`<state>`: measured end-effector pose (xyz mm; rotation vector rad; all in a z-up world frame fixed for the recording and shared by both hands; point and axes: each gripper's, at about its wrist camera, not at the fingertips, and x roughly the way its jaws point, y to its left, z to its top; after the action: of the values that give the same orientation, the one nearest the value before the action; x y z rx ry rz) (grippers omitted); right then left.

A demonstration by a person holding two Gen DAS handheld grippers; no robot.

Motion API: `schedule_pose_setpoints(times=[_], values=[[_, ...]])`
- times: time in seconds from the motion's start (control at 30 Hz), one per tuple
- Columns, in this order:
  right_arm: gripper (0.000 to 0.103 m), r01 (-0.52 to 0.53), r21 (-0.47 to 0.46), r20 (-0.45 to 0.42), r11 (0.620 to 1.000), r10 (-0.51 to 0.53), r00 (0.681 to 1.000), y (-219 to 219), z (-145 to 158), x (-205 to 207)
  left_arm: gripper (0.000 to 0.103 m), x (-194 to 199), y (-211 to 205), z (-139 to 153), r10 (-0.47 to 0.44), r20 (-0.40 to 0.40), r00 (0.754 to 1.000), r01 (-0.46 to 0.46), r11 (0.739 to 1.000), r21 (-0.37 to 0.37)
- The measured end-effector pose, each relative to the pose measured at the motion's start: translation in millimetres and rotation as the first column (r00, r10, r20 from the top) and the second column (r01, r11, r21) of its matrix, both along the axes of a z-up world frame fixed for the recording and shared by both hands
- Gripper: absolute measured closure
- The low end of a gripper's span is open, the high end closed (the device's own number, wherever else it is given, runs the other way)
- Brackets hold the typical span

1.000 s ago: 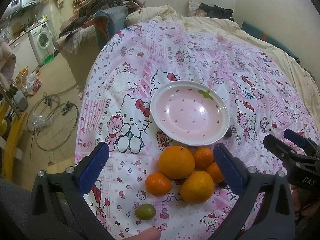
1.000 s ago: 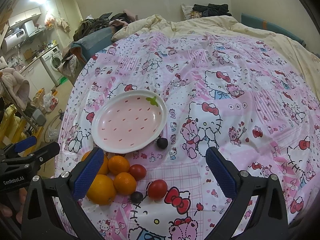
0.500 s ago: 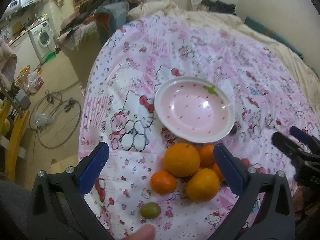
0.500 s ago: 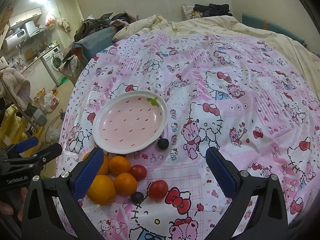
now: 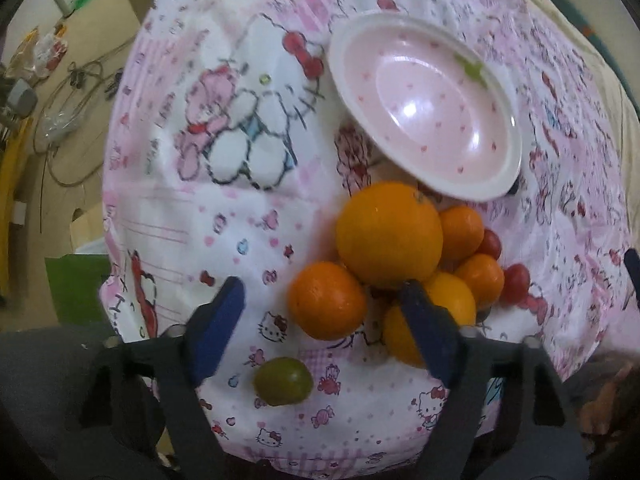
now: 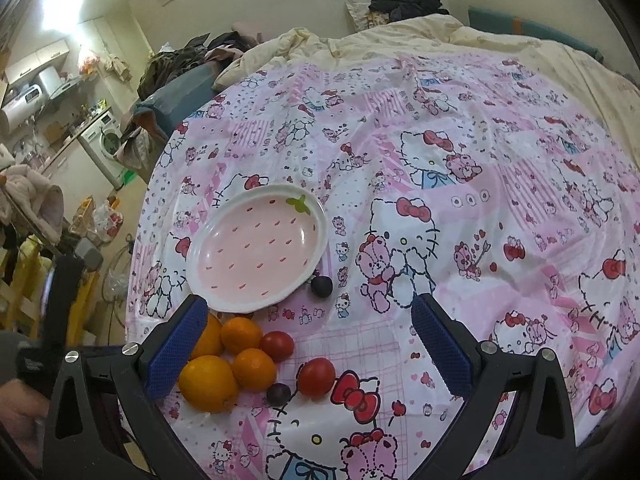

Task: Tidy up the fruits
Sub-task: 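Grasp a red cherry tomato with the right tool while the left tool grasps a small mandarin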

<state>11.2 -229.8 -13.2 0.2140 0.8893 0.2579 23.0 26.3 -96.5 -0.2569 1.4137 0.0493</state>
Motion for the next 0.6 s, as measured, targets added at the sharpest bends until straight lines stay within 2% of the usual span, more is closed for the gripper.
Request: schedule_pose_setpoints(times=[0.03,0.17,0.3,0.4,0.5,0.57,0.6], values=[[0.000,0.003,0.008,-0.008,1.000,-0.003,1.000,-1,-1,1,0.038,-1,0,-1,0.000,-0.008,1.000,0.000,1.000,-0.009],[0.000,0.011,0.030,-0.035,0.999,-0.010,0.999,-4,-4,4,0.065,-5,1,-11,0.018,-0.054,0.998,-0.021,0.998,-0.051],[0.000,0.013,0.032,-0.041,0.999,-0.012,0.999,-5,-6,5,0.067,-10,7,-8,0.040,-0.048,0.998,-0.044,0.995,-0.089],[0.000,0.026,0.044,-0.064,0.999,-0.023,0.998,-9,-10,7,0.067,-17,8,3,0.032,-0.012,0.999,-0.033,0.998,-0.050],[0.001,0.041,0.064,-0.114,0.997,-0.034,0.993,-16,-20,11,0.067,-14,13,8,0.034,0.022,0.999,-0.033,0.998,-0.050],[0.012,0.041,0.087,-0.169,0.995,-0.026,0.985,-19,-32,16,0.067,-16,14,15,0.034,0.047,0.998,-0.032,0.999,-0.040],[0.022,0.036,0.101,-0.209,0.994,-0.014,0.978,-20,-39,18,0.067,-12,11,16,0.034,0.060,0.998,-0.031,0.999,-0.037]])
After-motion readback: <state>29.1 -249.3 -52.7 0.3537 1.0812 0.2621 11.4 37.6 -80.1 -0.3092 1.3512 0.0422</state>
